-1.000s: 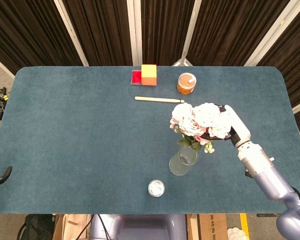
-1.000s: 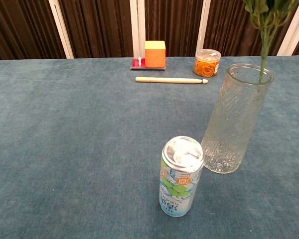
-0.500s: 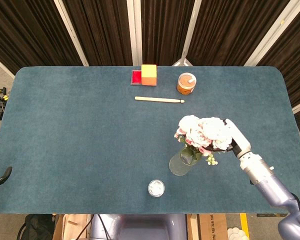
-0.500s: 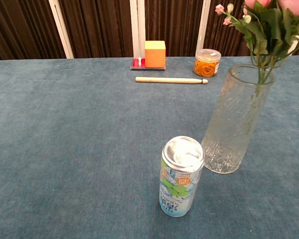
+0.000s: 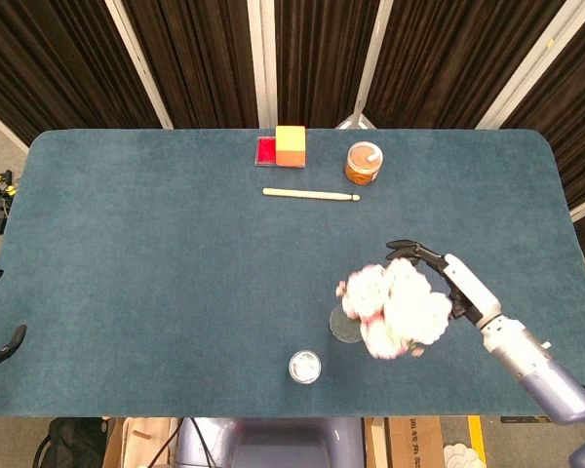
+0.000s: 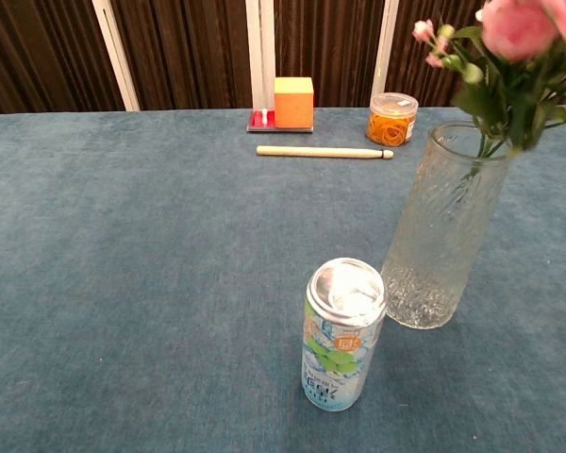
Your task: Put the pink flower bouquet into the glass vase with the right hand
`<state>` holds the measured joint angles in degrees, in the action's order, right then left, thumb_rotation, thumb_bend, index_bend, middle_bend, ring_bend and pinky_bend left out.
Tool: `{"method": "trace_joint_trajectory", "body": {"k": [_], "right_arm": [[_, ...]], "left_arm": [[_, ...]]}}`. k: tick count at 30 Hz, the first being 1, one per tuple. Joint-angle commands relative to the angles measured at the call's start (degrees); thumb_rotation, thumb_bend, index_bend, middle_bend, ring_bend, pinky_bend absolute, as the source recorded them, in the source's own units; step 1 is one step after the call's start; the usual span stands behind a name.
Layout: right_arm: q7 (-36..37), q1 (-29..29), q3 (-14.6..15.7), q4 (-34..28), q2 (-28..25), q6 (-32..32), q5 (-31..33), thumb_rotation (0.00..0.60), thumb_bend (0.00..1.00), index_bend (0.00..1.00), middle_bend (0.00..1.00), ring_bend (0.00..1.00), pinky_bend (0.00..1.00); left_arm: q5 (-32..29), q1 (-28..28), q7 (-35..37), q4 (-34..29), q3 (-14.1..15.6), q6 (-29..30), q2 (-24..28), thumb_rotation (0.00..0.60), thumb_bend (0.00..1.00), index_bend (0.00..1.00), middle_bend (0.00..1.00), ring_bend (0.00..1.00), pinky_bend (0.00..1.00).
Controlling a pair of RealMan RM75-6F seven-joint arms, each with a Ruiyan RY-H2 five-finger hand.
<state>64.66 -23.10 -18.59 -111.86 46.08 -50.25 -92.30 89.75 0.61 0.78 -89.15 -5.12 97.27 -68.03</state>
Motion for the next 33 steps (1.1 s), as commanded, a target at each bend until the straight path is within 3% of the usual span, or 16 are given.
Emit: {"method": "trace_joint_trajectory", "body": {"k": [1,8,13,15,17,20,23,28,33], "right_arm": [[1.96,0.48,1.75,0.2,-2.33,-2.37,-2.76,0.6,0.15,0.28,0.15,0.13,0.03],[3.74,1.96,4.03,2.17,-7.8,-6.2,-3.78,0.6,0.15,0.23,0.12,0.06,0.02],[4.63,4.39,6.26,5.61,-12.4,-9.53,-4.68,0.6,0.15,0.23,0.11,0.06,0.03],[2.55,5.69,6.79,7.52,-13.17,-11.2,-3.5,0.6,0.15,0.22,0.11,0.11,0.06],[-5.45,7.89,6.55,10.29,-12.35,-13.91,0.87,0.6,0.15,0.2,0.11,0.15,0.09],[-23.9,12.29,6.27,13.51,-6.44,-21.96,8.7,0.6,0.15,0.18,0.11,0.09,0.06],[-44.03,18.1,9.82,15.97,2.92,-32.48,9.15,0.6,0.15,0.18,0.11,0.06,0.02],[-53.54,20.38,11.27,19.28,12.58,-39.44,7.1,0.6,0.13,0.18,0.11,0.05,0.0],[-62.08,20.76,12.86,22.77,18.22,-40.78,5.37,0.6,0.13,0.16,0.11,0.05,0.0]], "left_arm": [[0.12,0.01,-0.07,-0.02,0.06,0.01,-0.03,0.6,0.33,0.14,0.0,0.0,0.09],[-0.41,-0.17,0.62,-0.21,-0.14,0.07,0.32,0.6,0.33,0.14,0.0,0.0,0.09],[-0.51,-0.11,0.6,-0.31,-0.12,-0.18,0.38,0.6,0.33,0.14,0.0,0.0,0.09],[-0.48,-0.17,0.56,-0.41,-0.08,-0.12,0.43,0.6,0.33,0.14,0.0,0.0,0.09],[-0.41,-0.26,0.62,-0.5,-0.06,0.05,0.49,0.6,0.33,0.14,0.0,0.0,0.09],[0.06,-0.34,0.75,-0.56,0.45,-0.2,0.9,0.6,0.32,0.14,0.0,0.0,0.09],[0.56,-0.32,0.57,-0.82,0.83,-0.42,1.32,0.6,0.32,0.14,0.0,0.0,0.09],[0.76,-0.31,0.69,-0.71,1.14,-0.76,1.67,0.6,0.32,0.14,0.0,0.0,0.09],[0.71,-0.33,1.0,-0.81,1.15,-0.83,1.95,0.6,0.32,0.14,0.0,0.0,0.09]]}}
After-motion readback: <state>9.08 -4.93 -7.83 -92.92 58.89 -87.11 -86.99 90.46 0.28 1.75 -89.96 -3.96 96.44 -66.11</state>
